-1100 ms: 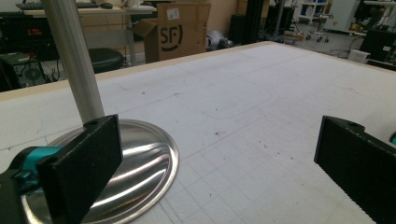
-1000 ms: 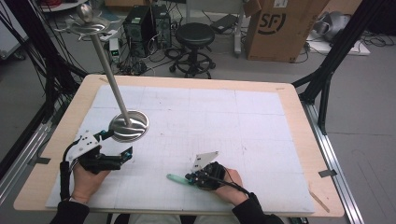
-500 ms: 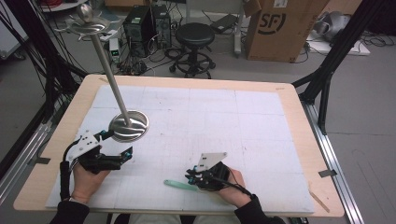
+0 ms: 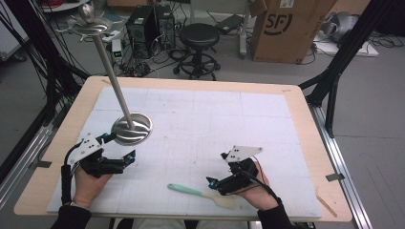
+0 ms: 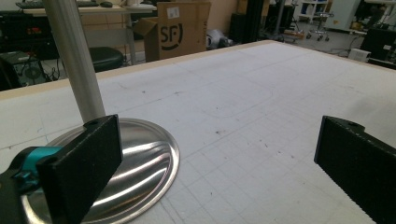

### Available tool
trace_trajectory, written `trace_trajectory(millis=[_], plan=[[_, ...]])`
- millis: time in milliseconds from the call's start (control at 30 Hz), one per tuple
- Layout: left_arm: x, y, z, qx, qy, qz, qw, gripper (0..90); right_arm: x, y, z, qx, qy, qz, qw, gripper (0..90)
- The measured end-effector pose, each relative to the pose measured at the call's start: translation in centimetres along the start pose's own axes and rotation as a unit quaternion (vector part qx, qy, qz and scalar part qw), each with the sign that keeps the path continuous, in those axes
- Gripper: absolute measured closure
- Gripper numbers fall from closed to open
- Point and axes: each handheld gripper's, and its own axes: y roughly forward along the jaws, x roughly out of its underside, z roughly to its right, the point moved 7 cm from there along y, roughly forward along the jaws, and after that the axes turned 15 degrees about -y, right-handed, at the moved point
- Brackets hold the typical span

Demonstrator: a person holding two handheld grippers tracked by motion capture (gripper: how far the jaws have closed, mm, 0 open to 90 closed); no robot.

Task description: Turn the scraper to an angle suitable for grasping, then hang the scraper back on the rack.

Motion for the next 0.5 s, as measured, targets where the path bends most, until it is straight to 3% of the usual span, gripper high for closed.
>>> trace_trajectory(millis=[33,67,167,500], plan=[[0.0,0.0,0.0,0.000,0.000,0.000,1.0000,1.7,-0.1,-0.2,0.2,0.034,-0.013,0.003,0.9993,0.1],[0.0,0.0,0.0,0.001,0.001,0.000,1.0000,1.7,-0.3,-0.5,0.2,0.048,-0.022,0.011,0.9985,0.1],[0.1,0.0,0.1,0.000,0.001,-0.003,1.0000,1.7,-0.5,-0.6,0.2,0.048,-0.023,0.007,0.9986,0.0],[0.1,-0.3,-0.1,-0.002,0.001,-0.004,1.0000,1.7,-0.3,1.2,-1.3,-0.017,-0.039,-0.039,0.9983,0.1]])
